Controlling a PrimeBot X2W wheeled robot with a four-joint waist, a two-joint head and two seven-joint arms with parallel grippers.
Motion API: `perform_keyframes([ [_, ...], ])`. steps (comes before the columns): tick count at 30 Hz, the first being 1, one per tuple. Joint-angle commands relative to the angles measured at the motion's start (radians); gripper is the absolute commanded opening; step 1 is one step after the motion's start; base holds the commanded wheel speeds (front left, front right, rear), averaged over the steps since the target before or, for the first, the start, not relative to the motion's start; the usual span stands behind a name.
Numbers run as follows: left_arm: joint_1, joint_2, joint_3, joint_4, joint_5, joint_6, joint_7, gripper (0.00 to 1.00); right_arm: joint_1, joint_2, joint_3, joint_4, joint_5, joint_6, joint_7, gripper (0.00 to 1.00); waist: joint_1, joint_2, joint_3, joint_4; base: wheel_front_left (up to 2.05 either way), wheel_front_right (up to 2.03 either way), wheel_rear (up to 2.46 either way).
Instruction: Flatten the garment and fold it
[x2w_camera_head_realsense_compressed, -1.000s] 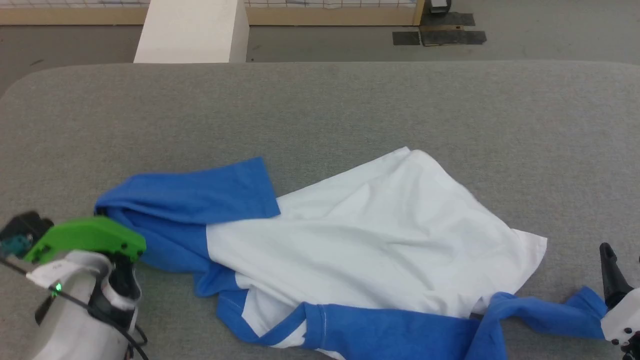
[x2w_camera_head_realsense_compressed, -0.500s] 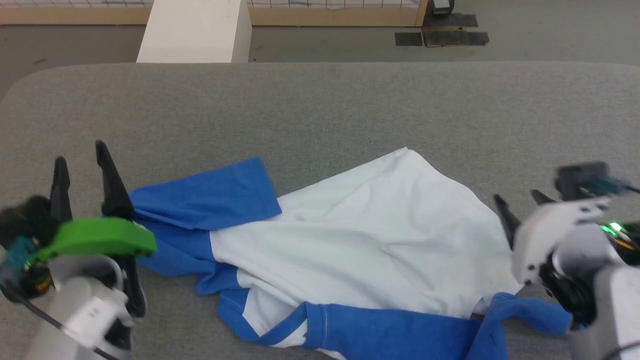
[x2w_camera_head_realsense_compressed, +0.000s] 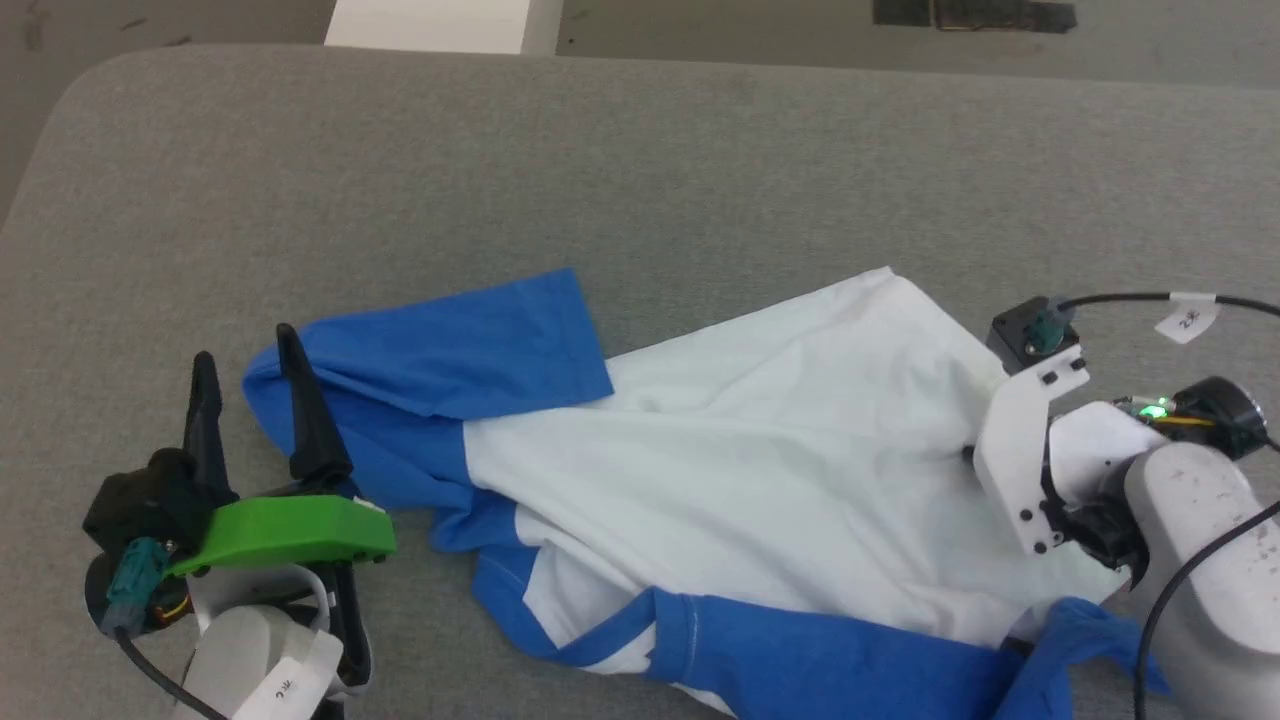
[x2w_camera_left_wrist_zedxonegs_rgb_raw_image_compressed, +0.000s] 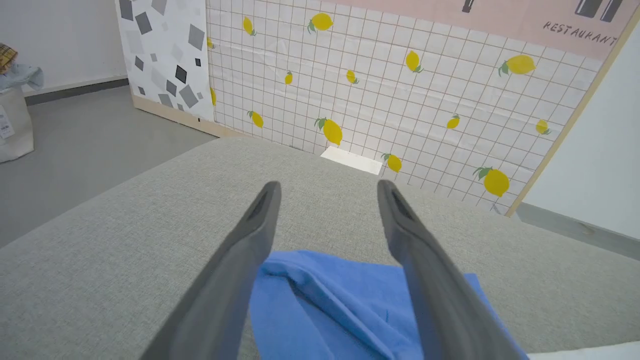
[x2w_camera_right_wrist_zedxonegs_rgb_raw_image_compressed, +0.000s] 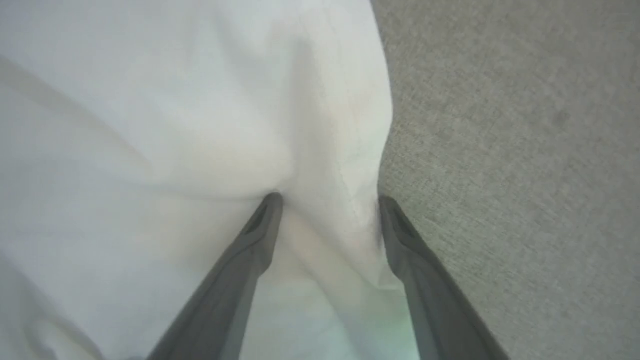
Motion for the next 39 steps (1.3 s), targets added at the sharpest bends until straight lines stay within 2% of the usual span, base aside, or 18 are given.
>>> perform_keyframes([
  [1,-0.002,-0.013,0.007,0.008,0.013,-0.015,-0.004,1.00,0.006,-0.006,0.025,0.029,0.016,-0.001,0.010,0.00,0.0000,0.0000,0.027,0.034,0.00,0.00,0.00],
  [8,-0.044,-0.068,0.003,0.031,0.055,-0.075,-0.004,1.00,-0.159,-0.062,-0.036,0.024,0.024,-0.001,-0.061,0.00,0.0000,0.0000,0.063,0.104,0.00,0.00,0.00],
  [17,-0.113,-0.101,-0.061,0.071,0.068,-0.126,-0.004,1.00,-0.526,-0.084,-0.076,0.130,-0.090,-0.001,-0.178,0.00,0.0000,0.0000,0.114,0.217,0.00,0.00,0.00],
  [23,-0.140,-0.105,-0.098,0.088,0.058,-0.129,-0.004,1.00,-0.719,-0.029,-0.141,0.214,-0.220,-0.001,-0.350,0.00,0.0000,0.0000,0.137,0.251,0.00,0.00,0.00],
  [25,-0.145,-0.105,-0.109,0.092,0.048,-0.122,-0.004,1.00,-0.746,-0.006,-0.159,0.266,-0.265,-0.001,-0.366,0.02,0.0000,0.0000,0.136,0.250,0.00,0.00,0.00],
  [26,-0.146,-0.105,-0.114,0.096,0.045,-0.121,-0.004,1.00,-0.748,0.003,-0.154,0.291,-0.276,-0.001,-0.361,0.42,0.0000,0.0000,0.132,0.248,0.00,0.00,0.00],
  [27,-0.146,-0.105,-0.118,0.101,0.042,-0.118,-0.004,1.00,-0.751,0.014,-0.147,0.317,-0.281,-0.001,-0.364,1.00,0.0000,0.0000,0.125,0.244,0.00,0.00,0.00],
  [30,-0.143,-0.105,-0.122,0.114,0.039,-0.113,-0.004,1.00,-0.744,0.031,-0.140,0.359,-0.273,-0.001,-0.404,1.00,0.0000,0.0000,0.096,0.226,0.00,0.00,0.00],
  [34,-0.126,-0.105,-0.104,0.131,0.050,-0.116,-0.004,1.00,-0.691,0.038,-0.138,0.387,-0.207,-0.001,-0.493,1.00,0.0000,0.0000,0.029,0.192,0.00,0.00,0.00],
  [39,-0.082,-0.105,-0.065,0.141,0.067,-0.125,-0.004,1.00,-0.531,0.012,-0.125,0.357,-0.092,-0.001,-0.560,1.00,0.0000,0.0000,-0.054,0.134,0.00,0.00,0.00],
])
